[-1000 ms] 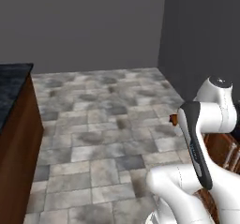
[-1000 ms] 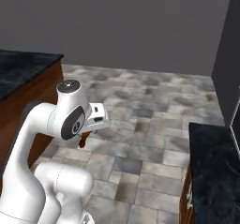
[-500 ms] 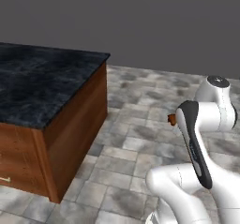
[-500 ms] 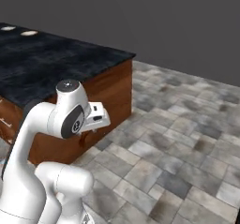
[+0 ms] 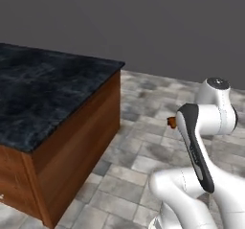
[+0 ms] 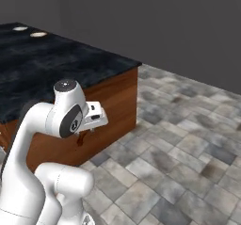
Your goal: Take the chicken drumsticks from the pan and place one on each plate on the dining counter.
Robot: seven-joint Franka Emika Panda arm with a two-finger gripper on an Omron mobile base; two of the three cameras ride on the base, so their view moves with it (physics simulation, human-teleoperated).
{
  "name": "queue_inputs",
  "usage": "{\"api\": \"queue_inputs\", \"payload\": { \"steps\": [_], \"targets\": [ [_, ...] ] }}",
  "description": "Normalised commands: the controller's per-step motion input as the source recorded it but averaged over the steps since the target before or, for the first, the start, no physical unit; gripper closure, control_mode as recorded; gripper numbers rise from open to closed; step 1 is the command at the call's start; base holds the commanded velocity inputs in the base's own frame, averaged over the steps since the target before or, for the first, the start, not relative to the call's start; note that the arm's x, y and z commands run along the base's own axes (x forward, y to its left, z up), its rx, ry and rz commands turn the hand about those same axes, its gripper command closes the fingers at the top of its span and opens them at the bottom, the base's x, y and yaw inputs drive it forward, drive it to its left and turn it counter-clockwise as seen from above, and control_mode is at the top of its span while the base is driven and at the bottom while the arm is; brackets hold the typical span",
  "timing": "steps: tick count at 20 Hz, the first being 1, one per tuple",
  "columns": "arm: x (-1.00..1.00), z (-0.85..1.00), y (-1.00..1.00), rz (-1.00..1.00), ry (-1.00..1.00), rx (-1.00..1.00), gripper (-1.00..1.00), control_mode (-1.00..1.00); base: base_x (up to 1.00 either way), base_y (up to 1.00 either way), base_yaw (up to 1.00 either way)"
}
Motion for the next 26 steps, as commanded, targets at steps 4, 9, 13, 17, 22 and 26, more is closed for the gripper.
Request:
{"api": "queue_inputs", "payload": {
  "steps": [4, 9, 13, 17, 22, 26],
  "targets": [
    [0.0, 0.0, 0.0, 0.0, 0.0, 0.0, 1.0, 1.0, 1.0, -0.99, 0.11],
    [0.0, 0.0, 0.0, 0.0, 0.0, 0.0, 1.0, 1.0, 1.0, -0.96, 0.07],
    [0.0, 0.0, 0.0, 0.0, 0.0, 0.0, 1.0, 1.0, 1.0, -0.98, 0.04],
    [0.0, 0.0, 0.0, 0.0, 0.0, 0.0, 1.0, 1.0, 1.0, -0.94, 0.0],
    [0.0, 0.0, 0.0, 0.0, 0.0, 0.0, 1.0, 1.0, 1.0, -0.88, 0.0],
    [0.0, 0.0, 0.0, 0.0, 0.0, 0.0, 1.0, 1.0, 1.0, -0.76, 0.0]
  ]
}}
